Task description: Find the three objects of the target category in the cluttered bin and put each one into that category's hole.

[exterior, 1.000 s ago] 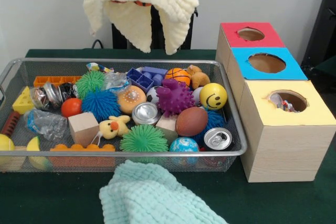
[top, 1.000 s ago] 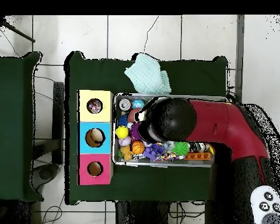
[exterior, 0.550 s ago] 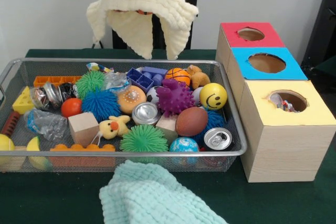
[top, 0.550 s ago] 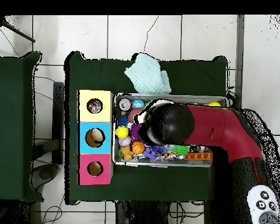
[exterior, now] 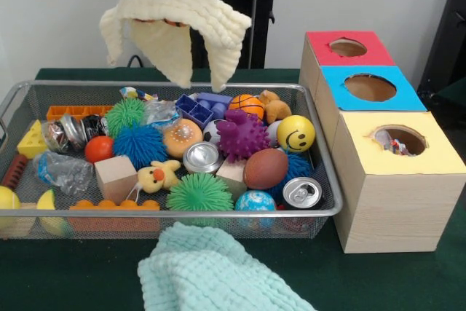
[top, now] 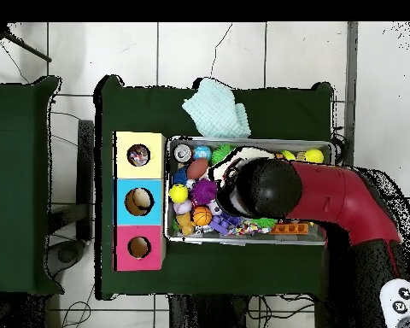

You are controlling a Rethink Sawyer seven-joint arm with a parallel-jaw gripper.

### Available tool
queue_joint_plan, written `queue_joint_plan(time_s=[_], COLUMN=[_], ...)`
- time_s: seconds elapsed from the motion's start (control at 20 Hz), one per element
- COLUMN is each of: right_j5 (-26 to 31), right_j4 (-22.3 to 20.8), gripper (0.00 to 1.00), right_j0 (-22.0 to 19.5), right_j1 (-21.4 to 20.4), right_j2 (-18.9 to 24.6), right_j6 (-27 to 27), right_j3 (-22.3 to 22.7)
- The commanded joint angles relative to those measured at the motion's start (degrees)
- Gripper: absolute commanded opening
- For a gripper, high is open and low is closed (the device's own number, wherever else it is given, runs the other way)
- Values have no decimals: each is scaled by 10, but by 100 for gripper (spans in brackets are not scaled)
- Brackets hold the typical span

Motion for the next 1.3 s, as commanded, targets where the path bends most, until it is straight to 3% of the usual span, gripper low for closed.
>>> queue_joint_plan(time_s=[0.05, 0.75, 1.3], right_j5=[-32, -46, -44], right_j4=[2, -11, -23], gripper=[0, 0, 0], right_j0=[-10, -19, -53], right_j1=[15, 30, 61], right_j2=[11, 12, 31], right_j6=[-35, -48, -97], right_j3=[57, 49, 20])
